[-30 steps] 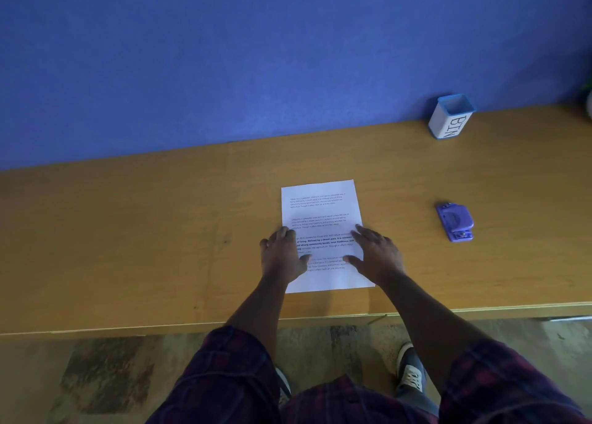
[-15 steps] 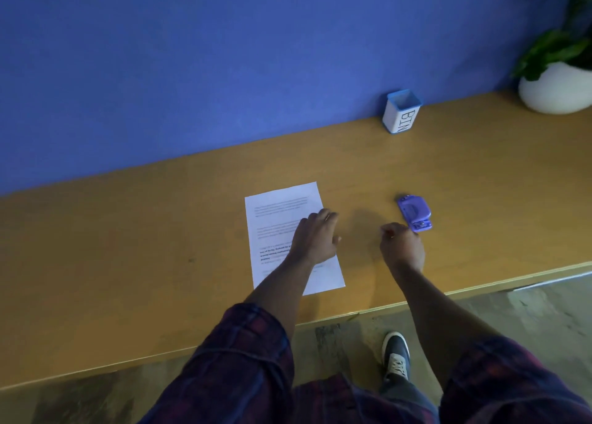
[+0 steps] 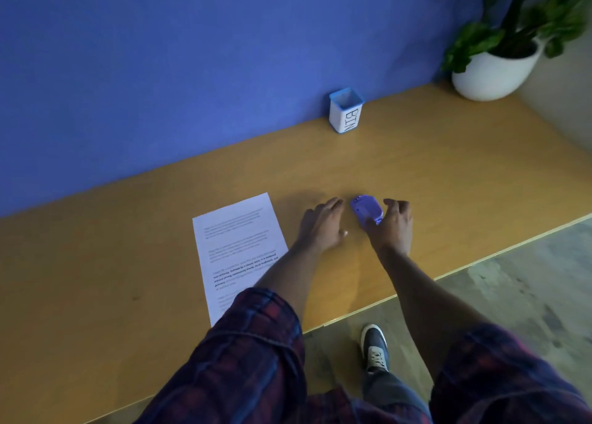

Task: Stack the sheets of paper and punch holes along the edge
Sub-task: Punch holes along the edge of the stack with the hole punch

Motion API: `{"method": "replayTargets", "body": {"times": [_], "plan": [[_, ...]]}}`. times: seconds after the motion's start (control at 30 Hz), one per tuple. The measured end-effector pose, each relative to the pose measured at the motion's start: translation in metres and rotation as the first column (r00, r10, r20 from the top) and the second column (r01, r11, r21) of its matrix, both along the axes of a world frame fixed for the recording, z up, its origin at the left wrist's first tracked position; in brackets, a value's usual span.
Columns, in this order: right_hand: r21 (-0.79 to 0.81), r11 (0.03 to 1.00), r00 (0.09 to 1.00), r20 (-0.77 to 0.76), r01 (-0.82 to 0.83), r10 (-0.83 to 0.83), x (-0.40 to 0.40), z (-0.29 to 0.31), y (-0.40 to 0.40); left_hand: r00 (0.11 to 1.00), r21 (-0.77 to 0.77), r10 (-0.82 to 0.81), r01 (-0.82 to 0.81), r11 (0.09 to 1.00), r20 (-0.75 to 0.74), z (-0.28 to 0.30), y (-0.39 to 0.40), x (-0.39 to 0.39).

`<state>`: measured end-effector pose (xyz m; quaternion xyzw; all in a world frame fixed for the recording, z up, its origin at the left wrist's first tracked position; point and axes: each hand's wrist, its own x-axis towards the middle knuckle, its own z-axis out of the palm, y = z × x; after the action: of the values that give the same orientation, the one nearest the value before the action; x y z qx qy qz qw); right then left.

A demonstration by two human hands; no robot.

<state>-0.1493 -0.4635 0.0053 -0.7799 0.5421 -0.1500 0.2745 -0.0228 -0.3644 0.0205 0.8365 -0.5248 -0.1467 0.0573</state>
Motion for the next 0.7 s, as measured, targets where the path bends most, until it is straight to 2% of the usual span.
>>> {"method": "replayTargets", "body": {"times": [0.13,0.3,0.47,0.7], "plan": [[0.121,0.991,0.992,-0.106,-0.057,0.070,0.002,-0.007,-0.017,1.000,0.100,-0.005,0.008,0.995,-0.027,-0.007,-0.025,-0.004],[0.204,0.974,0.989,-0.088,-0.096,0.116,0.003,-0.013,-0.031,0.999,0.218,-0.016,0.023,0.976,-0.034,-0.021,-0.041,-0.005],[0.226,0.967,0.987,-0.082,-0.119,0.141,0.009,-0.015,-0.039,0.995,0.257,0.012,0.015,0.966,-0.101,-0.032,-0.047,-0.001],[0.307,0.950,0.996,-0.062,-0.046,0.068,0.018,-0.014,-0.045,0.981,0.248,0.024,0.025,0.968,-0.190,-0.035,-0.043,0.007]]}}
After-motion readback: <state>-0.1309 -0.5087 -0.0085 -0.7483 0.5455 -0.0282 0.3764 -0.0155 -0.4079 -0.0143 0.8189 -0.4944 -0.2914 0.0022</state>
